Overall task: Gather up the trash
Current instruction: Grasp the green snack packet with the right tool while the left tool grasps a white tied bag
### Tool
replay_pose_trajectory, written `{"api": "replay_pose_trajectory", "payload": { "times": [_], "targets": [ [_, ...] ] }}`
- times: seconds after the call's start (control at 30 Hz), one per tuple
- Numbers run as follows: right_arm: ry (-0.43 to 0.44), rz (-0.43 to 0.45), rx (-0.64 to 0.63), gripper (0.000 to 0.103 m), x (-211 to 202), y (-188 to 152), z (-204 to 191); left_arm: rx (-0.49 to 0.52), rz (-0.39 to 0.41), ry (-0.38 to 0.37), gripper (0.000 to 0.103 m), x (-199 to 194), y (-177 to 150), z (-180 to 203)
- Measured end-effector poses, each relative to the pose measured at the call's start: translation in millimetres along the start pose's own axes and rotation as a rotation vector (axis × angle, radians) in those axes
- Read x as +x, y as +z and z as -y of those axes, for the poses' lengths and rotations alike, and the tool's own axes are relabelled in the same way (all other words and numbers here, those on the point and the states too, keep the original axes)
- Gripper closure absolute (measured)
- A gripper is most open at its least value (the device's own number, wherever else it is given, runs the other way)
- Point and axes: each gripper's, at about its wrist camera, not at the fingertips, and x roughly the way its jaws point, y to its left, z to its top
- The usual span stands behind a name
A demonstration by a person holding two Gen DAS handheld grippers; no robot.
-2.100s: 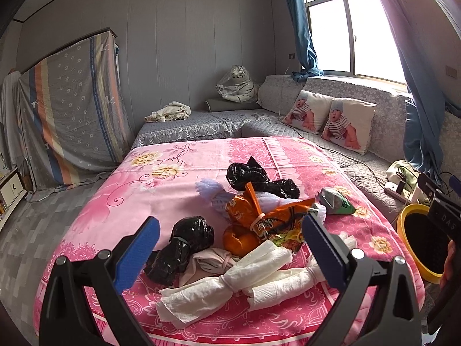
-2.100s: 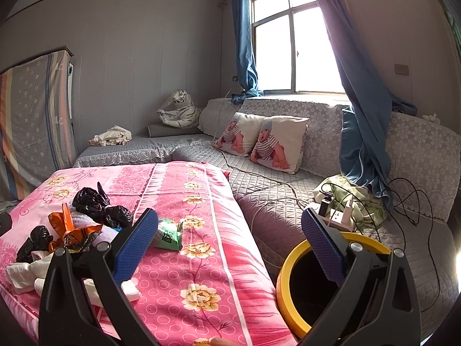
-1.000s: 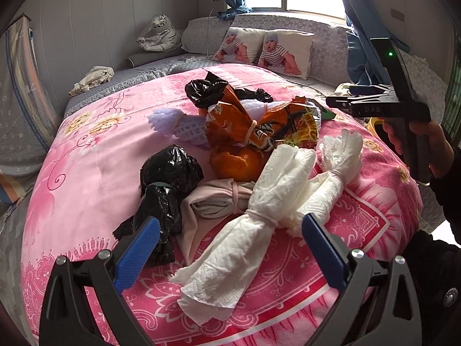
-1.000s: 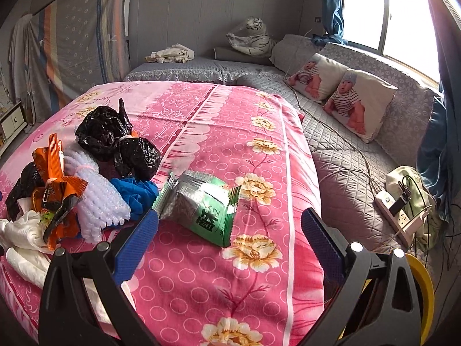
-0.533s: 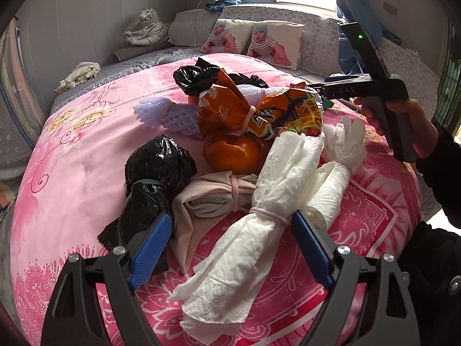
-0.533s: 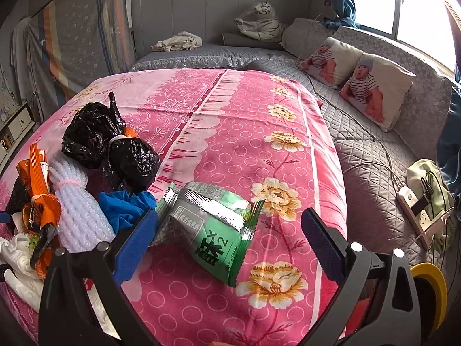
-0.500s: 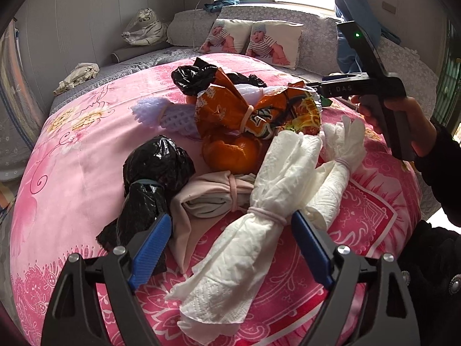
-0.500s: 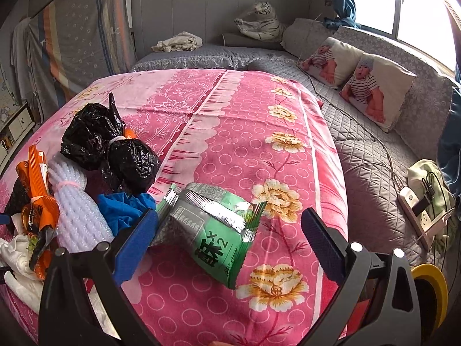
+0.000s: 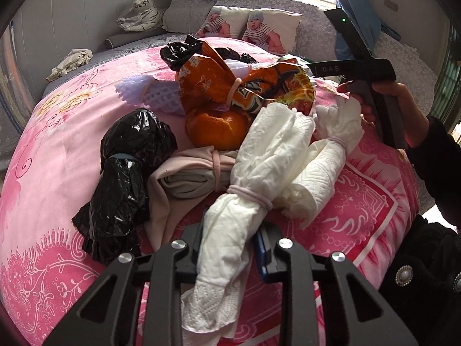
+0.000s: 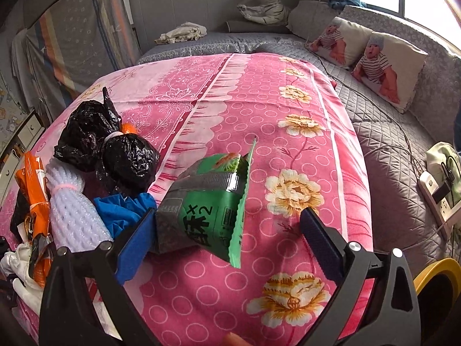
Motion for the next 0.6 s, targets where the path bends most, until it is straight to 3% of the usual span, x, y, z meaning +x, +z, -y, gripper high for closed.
{"api": "replay_pose_trajectory", "payload": {
  "times": [0.23,0.33,0.43,0.6],
  "targets": [
    [0.027,-0.015,0.032,0.012,7.7,7.6,2.5,-0.043,0.013,-0.018,0.080,-2.2,-2.4,-3.2],
    [0.036,-0.020,0.046,0.030,9.6,9.6,4.3,-0.068,0.020,-0.044,0.082,-6.0,-3.2,-5.9],
    [0.038,-0.017,0.054,0.057,7.8,10.1,6.2,-0.074,0.028,-0.047,0.083,-10.5,-6.4,-7.2],
    [0.051,0.013,0.050,0.067,-2.4,7.8,9.4,-0.101,0.055,-0.065,0.083,-21.6,-8.9,-10.3]
  ]
}}
